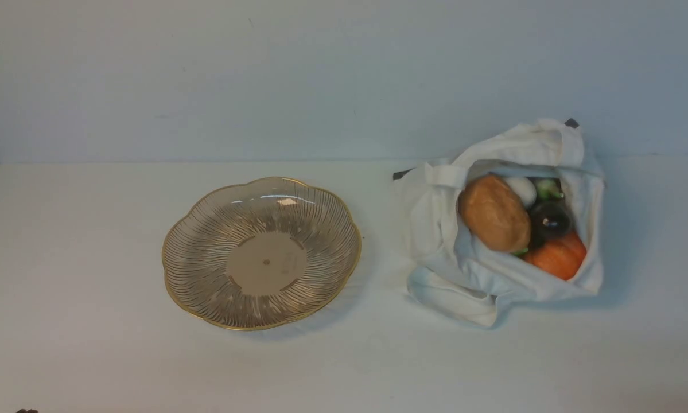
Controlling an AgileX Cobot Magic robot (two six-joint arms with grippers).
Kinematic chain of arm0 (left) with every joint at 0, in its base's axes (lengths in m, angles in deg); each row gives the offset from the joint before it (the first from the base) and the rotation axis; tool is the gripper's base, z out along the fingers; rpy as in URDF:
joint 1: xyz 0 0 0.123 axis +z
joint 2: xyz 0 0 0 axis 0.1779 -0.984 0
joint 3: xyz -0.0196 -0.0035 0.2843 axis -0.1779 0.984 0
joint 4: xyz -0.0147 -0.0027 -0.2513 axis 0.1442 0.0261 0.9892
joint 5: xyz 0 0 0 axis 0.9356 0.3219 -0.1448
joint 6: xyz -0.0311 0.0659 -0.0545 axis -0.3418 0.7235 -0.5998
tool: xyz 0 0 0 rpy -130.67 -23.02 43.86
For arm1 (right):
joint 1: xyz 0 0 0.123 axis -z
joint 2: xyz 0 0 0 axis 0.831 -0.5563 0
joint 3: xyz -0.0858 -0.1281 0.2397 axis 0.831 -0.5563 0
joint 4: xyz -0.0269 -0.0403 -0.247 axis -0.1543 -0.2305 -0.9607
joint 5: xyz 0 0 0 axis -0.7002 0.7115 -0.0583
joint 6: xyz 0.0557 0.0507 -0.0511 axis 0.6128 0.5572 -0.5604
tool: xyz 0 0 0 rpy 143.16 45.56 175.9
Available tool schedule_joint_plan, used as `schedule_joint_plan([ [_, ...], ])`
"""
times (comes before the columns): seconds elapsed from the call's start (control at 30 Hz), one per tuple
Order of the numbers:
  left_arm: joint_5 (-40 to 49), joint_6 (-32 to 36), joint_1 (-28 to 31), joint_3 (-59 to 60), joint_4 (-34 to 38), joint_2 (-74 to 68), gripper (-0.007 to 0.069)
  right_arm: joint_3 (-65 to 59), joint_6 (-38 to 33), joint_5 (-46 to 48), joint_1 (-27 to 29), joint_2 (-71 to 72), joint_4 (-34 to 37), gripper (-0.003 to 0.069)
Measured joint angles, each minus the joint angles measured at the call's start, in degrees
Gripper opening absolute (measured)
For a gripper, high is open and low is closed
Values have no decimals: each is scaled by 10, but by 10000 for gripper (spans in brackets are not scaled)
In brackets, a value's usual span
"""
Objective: Take vegetables from cloth bag on white table place on plate.
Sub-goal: 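Reach into the bag and grasp the item inside with the right gripper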
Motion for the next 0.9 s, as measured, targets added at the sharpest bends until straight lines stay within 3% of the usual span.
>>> schedule_joint_plan([
  [0.17, 0, 0, 0, 0, 0, 0, -8, -3, 44, -49, 0, 0, 71, -10],
  [0.33, 0, 0, 0, 0, 0, 0, -8, -3, 136, -191, 0, 0, 218, -10],
  [0.47, 0, 0, 0, 0, 0, 0, -8, -3, 151, -235, 0, 0, 260, -10],
  [0.7, 0, 0, 0, 0, 0, 0, -8, 18, 183, -283, -6, 0, 286, -10],
  [0.77, 0, 0, 0, 0, 0, 0, -8, 64, 178, -252, -14, -7, 257, -10],
  [0.9, 0, 0, 0, 0, 0, 0, -8, 218, 156, -101, -32, -108, 173, -10],
])
